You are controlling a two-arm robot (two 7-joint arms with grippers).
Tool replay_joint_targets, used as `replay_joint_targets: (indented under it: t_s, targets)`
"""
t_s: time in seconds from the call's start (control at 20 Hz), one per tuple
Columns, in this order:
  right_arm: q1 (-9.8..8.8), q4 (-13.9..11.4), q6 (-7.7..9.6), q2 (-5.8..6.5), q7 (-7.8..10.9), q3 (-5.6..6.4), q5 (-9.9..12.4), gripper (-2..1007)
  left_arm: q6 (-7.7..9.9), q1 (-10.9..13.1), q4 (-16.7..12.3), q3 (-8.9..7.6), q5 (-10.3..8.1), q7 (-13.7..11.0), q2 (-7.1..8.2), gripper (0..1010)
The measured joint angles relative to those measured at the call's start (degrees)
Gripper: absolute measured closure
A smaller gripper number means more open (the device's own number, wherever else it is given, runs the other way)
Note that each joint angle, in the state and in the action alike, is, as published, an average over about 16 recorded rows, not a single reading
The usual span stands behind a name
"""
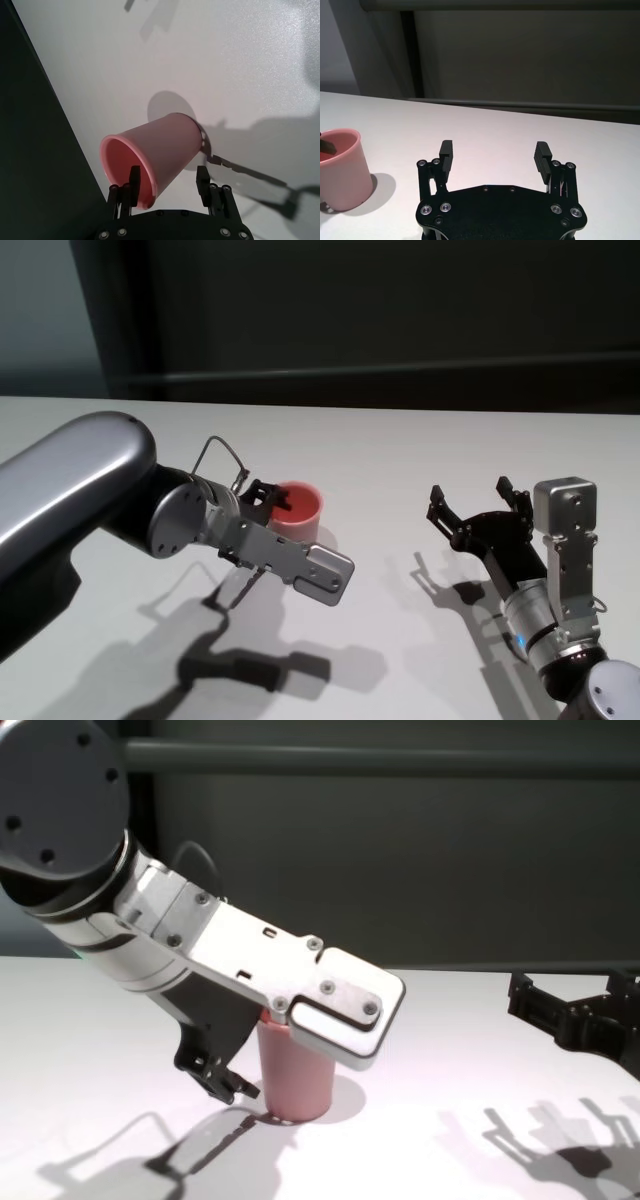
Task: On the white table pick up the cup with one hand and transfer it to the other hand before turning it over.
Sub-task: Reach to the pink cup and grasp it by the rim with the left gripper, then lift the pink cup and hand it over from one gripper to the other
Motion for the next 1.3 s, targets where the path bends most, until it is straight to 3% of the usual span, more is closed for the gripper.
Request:
replay_joint_targets:
  t_s: [0.9, 1.1, 1.3]
  targets:
    - [0.0, 0.0, 0.0, 0.0, 0.0, 0.0, 0.0, 5, -1.21, 0.3, -0.5, -0.74, -3.41, 0.2, 0.19, 831]
    - [0.0, 0.0, 0.0, 0.0, 0.0, 0.0, 0.0, 5, -1.38, 0.5, -0.7, -1.37, -5.12, 0.7, 0.2, 909]
    - [0.0, 0.0, 0.0, 0.0, 0.0, 0.0, 0.0, 5, -1.9, 1.3, -0.9, -2.74, -8.03, 1.9, 0.25, 949]
